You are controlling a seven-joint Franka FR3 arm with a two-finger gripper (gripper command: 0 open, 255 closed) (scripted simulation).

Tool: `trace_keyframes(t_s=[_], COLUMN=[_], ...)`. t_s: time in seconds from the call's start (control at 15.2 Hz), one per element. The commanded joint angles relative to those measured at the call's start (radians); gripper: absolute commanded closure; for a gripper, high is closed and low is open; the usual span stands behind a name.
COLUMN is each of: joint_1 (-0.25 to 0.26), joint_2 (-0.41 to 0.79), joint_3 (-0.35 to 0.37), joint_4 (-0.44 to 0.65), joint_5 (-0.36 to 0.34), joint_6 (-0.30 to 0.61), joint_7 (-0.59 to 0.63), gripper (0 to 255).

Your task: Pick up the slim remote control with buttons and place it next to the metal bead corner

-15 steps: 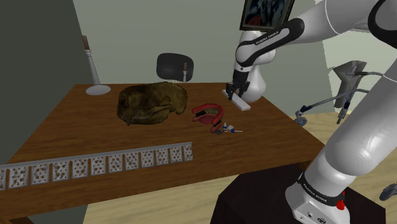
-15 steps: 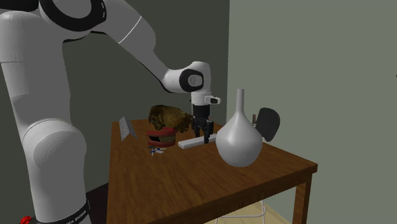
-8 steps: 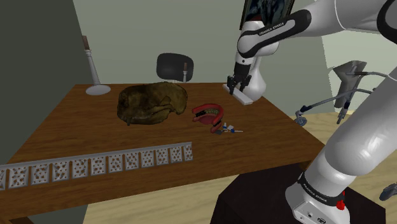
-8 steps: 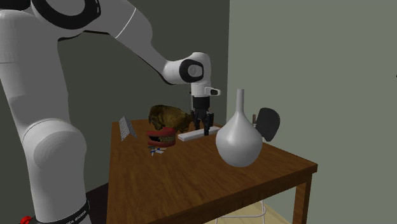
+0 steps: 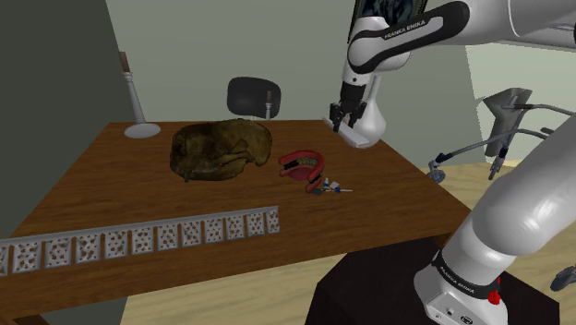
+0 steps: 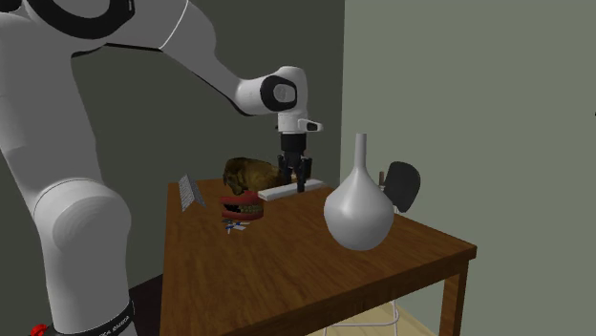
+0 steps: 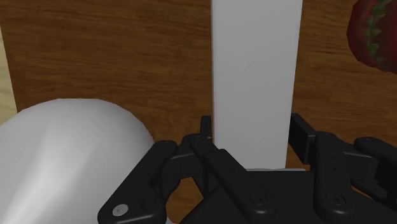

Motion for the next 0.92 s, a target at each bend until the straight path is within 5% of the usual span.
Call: trace_keyframes(t_s=[0.0,0.86], joint_1=[0.017,0.152], joint_2=[-0.043,-0.253], joint_3=[0.025,0.23], joint_4=[-0.045,-0.241], joint_5=[-0.001,0.07], joint_6=[0.002,-0.018], joint_7=[0.044,0.34], gripper=[255,255])
